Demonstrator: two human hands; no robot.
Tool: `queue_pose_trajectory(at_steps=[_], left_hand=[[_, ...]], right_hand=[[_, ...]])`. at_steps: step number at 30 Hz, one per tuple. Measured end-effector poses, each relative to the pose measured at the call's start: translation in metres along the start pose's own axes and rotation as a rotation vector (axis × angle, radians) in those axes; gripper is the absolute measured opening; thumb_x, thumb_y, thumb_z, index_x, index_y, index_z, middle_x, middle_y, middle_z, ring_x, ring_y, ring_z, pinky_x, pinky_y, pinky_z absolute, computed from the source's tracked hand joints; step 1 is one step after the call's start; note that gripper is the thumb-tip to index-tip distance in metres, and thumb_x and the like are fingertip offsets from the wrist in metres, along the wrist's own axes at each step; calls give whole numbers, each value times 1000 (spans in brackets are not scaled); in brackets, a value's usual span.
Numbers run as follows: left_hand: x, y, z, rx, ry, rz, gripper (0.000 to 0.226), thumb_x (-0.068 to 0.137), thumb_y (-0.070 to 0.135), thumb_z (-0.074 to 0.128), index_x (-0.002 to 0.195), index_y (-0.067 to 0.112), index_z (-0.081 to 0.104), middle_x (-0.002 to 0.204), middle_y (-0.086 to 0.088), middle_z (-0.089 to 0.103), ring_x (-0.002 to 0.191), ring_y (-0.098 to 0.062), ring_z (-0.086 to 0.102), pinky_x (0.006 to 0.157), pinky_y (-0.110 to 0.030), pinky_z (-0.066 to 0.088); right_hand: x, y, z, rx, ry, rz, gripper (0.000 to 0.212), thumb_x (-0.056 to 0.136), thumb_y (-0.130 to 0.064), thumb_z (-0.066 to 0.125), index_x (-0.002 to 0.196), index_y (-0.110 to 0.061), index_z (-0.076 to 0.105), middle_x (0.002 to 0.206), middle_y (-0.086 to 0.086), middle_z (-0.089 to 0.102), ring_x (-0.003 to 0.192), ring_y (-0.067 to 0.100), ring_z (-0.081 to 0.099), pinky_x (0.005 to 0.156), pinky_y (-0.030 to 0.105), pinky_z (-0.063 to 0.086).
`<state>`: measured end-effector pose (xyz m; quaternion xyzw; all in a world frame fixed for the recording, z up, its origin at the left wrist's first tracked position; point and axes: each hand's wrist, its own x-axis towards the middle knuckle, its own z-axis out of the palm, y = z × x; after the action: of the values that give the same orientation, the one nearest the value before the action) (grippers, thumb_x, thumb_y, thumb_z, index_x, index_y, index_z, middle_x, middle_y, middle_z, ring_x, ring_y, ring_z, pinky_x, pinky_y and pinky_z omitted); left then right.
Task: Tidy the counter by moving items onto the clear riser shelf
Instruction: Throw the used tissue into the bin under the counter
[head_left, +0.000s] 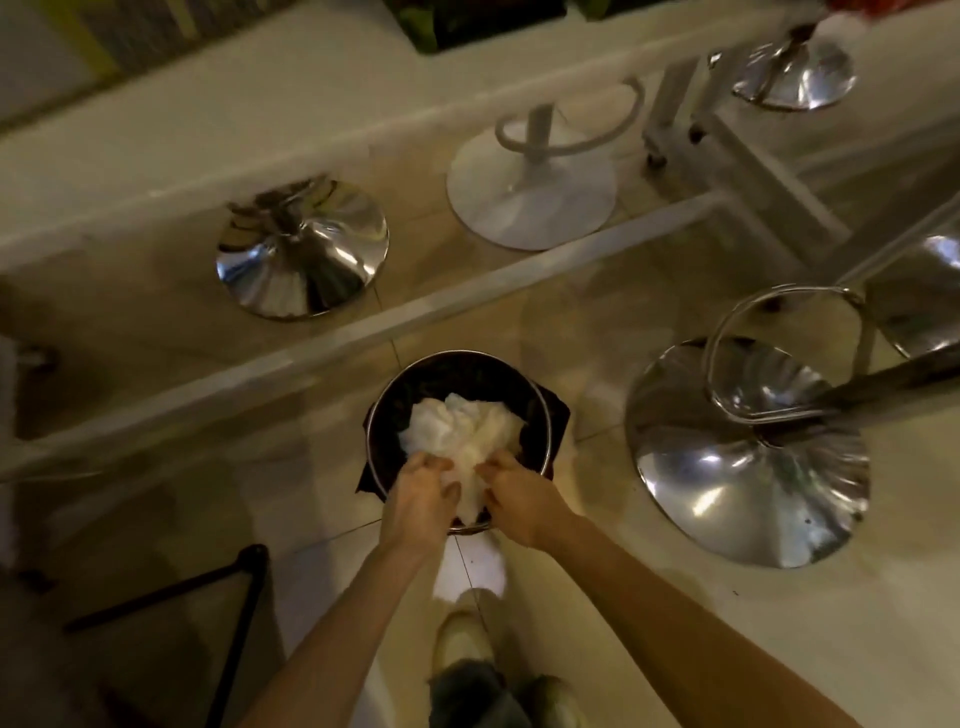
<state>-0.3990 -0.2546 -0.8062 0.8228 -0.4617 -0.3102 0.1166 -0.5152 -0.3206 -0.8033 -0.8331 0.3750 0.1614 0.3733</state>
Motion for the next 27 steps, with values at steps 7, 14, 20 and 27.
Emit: queue_pose_trajectory(at_steps=[7, 14, 20, 27], left_hand=[[14, -6, 10, 231, -188, 9, 37, 90, 27, 42, 122, 11, 52, 137, -13, 44, 127, -26, 35, 98, -37, 38], [-31, 34, -65, 103, -177, -41, 41, 87, 28, 50, 122, 7, 49, 132, -14, 48, 115, -30, 48, 94, -42, 44], [-85, 106, -171, 18, -95, -14, 39, 88, 25, 50, 123, 8, 46, 121, -18, 57, 104, -29, 57, 86, -34, 49], [-170, 204, -320, 354, 21, -6, 42, 88, 36, 44, 122, 10, 43, 125, -15, 51, 113, -33, 50, 88, -42, 46]], right_hand=[[18, 6, -1, -223, -12, 10, 38, 90, -16, 40, 127, -5, 41, 130, 20, 48, 116, 35, 47, 98, 41, 35], [-32, -27, -70, -137, 71, 45, 42, 89, -15, 41, 130, -6, 36, 134, 20, 45, 118, 37, 46, 93, 43, 40], [-109, -87, -166, -38, 181, -42, 36, 91, -20, 40, 125, -9, 43, 120, 20, 59, 104, 37, 57, 79, 40, 47], [-208, -172, -288, -248, 160, -135, 25, 89, -28, 46, 103, -9, 53, 109, 18, 62, 99, 36, 58, 71, 36, 42]])
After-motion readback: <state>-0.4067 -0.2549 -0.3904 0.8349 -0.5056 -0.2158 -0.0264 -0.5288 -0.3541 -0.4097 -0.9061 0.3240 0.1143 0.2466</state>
